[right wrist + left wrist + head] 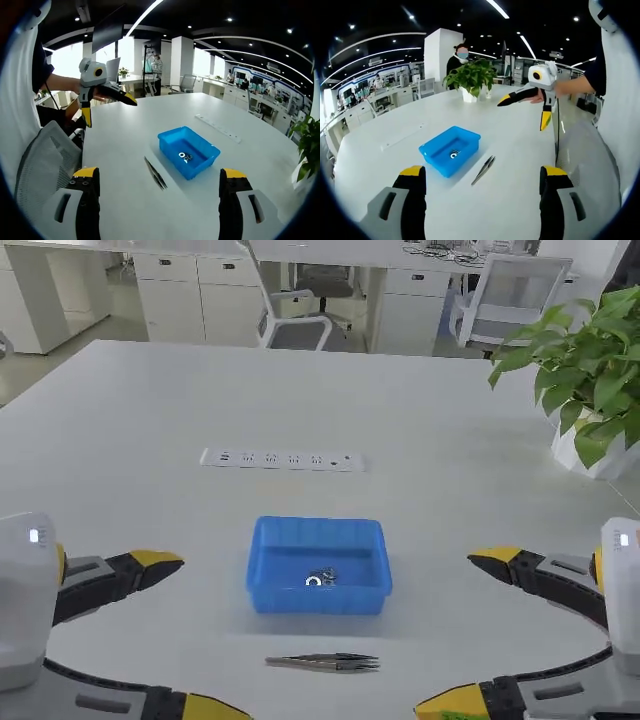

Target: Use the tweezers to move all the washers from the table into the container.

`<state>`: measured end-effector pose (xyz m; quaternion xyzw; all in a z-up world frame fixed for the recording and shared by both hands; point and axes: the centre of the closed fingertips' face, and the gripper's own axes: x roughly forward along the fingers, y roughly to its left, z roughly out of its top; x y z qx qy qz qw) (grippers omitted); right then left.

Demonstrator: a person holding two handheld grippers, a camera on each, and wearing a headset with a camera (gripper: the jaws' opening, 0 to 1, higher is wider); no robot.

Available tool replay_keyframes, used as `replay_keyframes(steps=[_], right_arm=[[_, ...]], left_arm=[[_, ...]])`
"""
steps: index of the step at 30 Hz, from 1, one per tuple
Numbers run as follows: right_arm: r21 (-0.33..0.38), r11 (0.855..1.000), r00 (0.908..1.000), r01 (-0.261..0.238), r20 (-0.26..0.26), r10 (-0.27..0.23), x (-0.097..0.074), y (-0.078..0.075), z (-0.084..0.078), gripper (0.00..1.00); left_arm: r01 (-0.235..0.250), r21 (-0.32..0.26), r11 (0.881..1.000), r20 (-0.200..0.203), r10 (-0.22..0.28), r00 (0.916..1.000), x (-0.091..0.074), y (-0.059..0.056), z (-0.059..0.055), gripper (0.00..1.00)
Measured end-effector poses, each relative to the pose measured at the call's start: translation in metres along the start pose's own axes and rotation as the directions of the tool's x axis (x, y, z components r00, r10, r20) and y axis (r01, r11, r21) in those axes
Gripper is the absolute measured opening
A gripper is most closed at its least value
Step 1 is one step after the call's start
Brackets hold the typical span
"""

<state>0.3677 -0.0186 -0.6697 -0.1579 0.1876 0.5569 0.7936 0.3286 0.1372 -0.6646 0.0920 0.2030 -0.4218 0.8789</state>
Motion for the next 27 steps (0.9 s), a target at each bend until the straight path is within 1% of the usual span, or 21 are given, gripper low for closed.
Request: replay_keyframes(steps=[2, 5, 7, 10, 14, 18, 21, 24, 27], right_arm=[[-0.004, 1.000, 1.0000, -0.004, -0.003, 0.004, -0.001, -0.001, 0.000, 1.00], [-0.001, 1.000, 0.9999, -0.006, -0.012, 0.006, -0.001, -0.003, -0.002, 1.00], [0.005, 1.000, 0.9998, -0.006, -0.017, 0.006, -0.001, -0.002, -0.004, 1.00], [0.009, 1.000, 0.9998, -0.004, -0.019, 0.005, -0.001, -0.002, -0.004, 1.00], [0.008, 1.000, 0.9997, -0.009, -0.022, 0.009, 0.000, -0.001, -0.004, 1.00], [0.006, 1.000, 0.9997, -0.011, -0.020, 0.012, 0.001, -0.001, -0.001, 1.00], [0.005, 1.000, 0.9998, -0.012, -0.019, 0.012, 0.002, -0.001, 0.000, 1.00], [0.005, 1.000, 0.9998, -0.013, -0.016, 0.013, 0.002, 0.000, 0.002, 1.00], [0.008, 1.000, 0.9998, -0.013, -0.016, 0.013, 0.002, 0.000, 0.002, 1.00]], left_arm=[[-0.009, -0.009, 1.000, 0.010, 0.009, 0.9999, -0.002, 0.004, 0.001, 1.00], [-0.026, -0.018, 1.000, 0.008, 0.026, 0.9996, -0.004, 0.010, -0.001, 1.00], [-0.037, -0.017, 0.999, 0.008, 0.037, 0.9993, -0.006, 0.012, -0.001, 1.00], [-0.043, -0.024, 0.999, 0.020, 0.043, 0.9989, -0.007, 0.014, 0.002, 1.00], [-0.051, -0.013, 0.999, 0.007, 0.051, 0.9987, -0.007, 0.017, 0.000, 1.00], [-0.050, -0.012, 0.999, 0.017, 0.050, 0.9986, -0.006, 0.017, 0.005, 1.00], [-0.060, 0.013, 0.998, 0.028, 0.059, 0.9979, -0.004, 0.018, 0.010, 1.00], [-0.055, -0.003, 0.999, 0.049, 0.055, 0.9973, -0.004, 0.018, 0.016, 1.00], [-0.054, -0.001, 0.999, 0.049, 0.054, 0.9973, -0.005, 0.018, 0.016, 1.00]])
